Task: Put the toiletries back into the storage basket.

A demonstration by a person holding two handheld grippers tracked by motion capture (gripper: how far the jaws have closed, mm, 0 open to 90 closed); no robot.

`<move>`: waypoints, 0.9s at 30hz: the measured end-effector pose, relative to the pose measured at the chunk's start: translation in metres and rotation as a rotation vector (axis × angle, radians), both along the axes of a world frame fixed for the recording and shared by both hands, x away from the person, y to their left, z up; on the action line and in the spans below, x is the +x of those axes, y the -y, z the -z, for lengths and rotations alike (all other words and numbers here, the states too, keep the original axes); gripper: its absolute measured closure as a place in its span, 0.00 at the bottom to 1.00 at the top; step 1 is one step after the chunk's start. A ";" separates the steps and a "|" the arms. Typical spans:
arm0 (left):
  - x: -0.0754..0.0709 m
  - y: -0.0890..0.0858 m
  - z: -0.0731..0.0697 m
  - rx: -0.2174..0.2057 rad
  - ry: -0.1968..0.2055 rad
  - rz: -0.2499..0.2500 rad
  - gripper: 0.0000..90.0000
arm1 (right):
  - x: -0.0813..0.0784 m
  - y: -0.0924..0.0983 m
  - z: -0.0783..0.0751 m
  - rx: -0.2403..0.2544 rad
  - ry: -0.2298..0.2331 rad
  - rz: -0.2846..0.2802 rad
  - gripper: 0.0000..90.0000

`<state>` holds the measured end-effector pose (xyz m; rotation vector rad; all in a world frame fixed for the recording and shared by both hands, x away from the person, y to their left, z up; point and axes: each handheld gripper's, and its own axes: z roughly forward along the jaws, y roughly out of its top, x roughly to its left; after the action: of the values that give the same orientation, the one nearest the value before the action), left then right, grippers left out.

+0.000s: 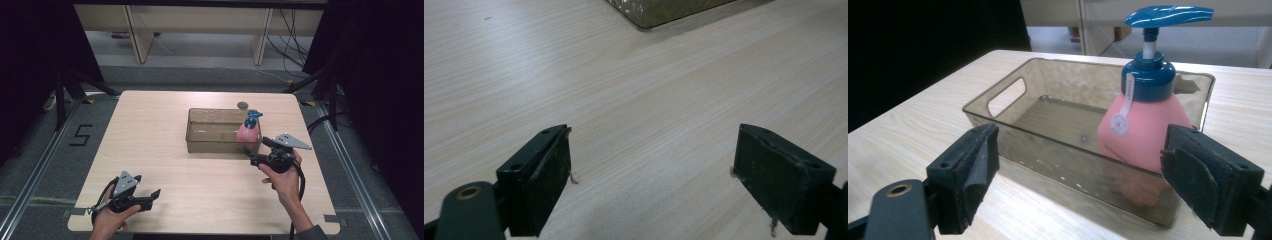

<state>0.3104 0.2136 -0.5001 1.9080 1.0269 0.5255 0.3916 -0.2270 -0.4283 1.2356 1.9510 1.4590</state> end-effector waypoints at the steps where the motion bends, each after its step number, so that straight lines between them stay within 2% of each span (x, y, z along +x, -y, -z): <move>1: 0.000 0.000 0.000 0.001 0.004 0.001 0.17 | -0.002 -0.002 0.000 0.020 -0.014 0.005 0.18; 2: 0.000 0.000 0.000 0.001 0.005 0.003 0.17 | -0.002 -0.002 0.001 0.026 -0.017 -0.002 0.18; 3: 0.000 0.000 0.000 -0.011 -0.003 -0.001 0.17 | -0.002 -0.001 0.001 -0.004 0.001 -0.003 0.18; 4: 0.000 0.000 0.000 -0.012 -0.004 -0.002 0.17 | -0.002 -0.002 0.002 -0.015 -0.007 -0.002 0.18; 6: 0.000 0.000 0.000 -0.013 -0.004 0.000 0.17 | -0.003 -0.004 0.004 0.000 0.003 -0.015 0.18; 7: 0.000 0.000 0.000 -0.014 -0.004 0.000 0.17 | -0.004 -0.004 0.004 0.001 -0.006 -0.022 0.18; 12: 0.000 0.000 0.000 -0.020 -0.006 0.001 0.17 | -0.005 -0.006 0.004 -0.007 -0.011 -0.035 0.18; 16: 0.000 0.001 0.000 -0.028 -0.007 0.000 0.17 | -0.007 -0.008 0.005 0.022 -0.022 -0.036 0.18; 17: 0.000 0.000 0.000 -0.026 -0.008 -0.001 0.17 | -0.007 -0.008 0.007 -0.002 -0.003 -0.034 0.18; 18: 0.000 0.000 0.000 -0.027 -0.007 -0.002 0.16 | -0.008 -0.008 0.006 -0.004 -0.011 -0.030 0.18; 19: 0.000 0.000 0.000 -0.021 -0.002 0.002 0.16 | -0.009 -0.009 0.006 0.007 -0.030 -0.043 0.18; 23: -0.001 0.000 0.000 -0.028 -0.006 0.005 0.17 | -0.009 -0.010 0.009 0.001 -0.015 -0.049 0.18; 25: 0.000 0.000 0.000 -0.028 -0.006 0.006 0.17 | -0.011 -0.010 0.009 -0.010 -0.017 -0.047 0.18; 27: 0.000 0.000 0.000 -0.024 -0.005 0.006 0.16 | -0.012 -0.012 0.011 0.007 -0.033 -0.050 0.18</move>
<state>0.3100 0.2134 -0.5000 1.8915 1.0261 0.5023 0.3793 -0.2149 -0.4393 1.2300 2.0139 1.4804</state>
